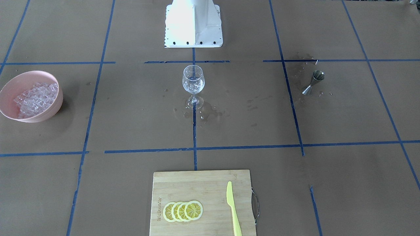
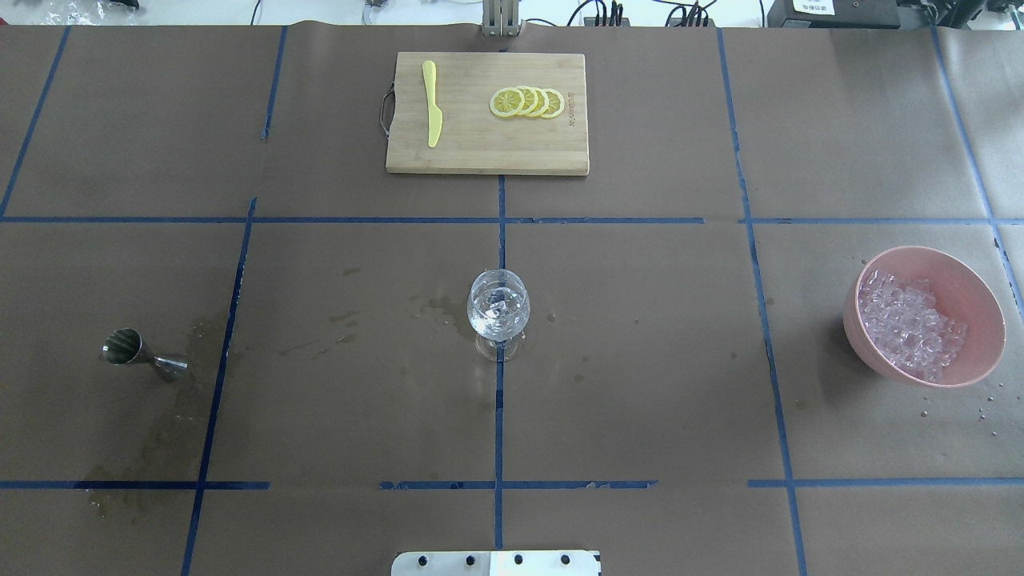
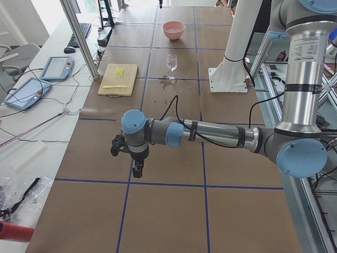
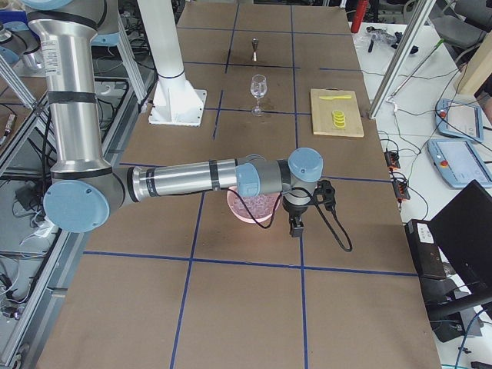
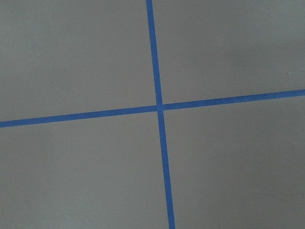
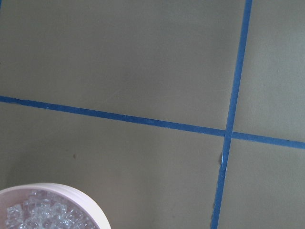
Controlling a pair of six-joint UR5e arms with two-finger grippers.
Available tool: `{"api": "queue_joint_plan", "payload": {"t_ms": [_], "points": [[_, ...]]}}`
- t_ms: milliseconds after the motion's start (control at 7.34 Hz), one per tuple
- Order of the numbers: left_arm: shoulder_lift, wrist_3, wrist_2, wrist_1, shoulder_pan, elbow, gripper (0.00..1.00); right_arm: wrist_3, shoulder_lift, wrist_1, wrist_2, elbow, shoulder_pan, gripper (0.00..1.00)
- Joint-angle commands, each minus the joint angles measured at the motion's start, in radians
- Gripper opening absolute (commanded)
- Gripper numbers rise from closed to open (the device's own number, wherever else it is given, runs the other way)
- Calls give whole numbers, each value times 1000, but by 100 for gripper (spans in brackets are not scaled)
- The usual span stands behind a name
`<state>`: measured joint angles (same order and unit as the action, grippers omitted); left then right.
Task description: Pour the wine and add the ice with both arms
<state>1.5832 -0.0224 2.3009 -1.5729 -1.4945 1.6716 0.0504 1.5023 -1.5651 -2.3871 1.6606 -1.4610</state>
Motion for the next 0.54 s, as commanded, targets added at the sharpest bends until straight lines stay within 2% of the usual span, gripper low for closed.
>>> {"api": "queue_joint_plan", "payload": {"t_ms": [0,409], "points": [[-2,-2,2,4,2,8,100,20,-22,-3,-6,7,1,100],[-5,1,2,13,2,-9,100,19,-40,0,0,-53,2,100]]}}
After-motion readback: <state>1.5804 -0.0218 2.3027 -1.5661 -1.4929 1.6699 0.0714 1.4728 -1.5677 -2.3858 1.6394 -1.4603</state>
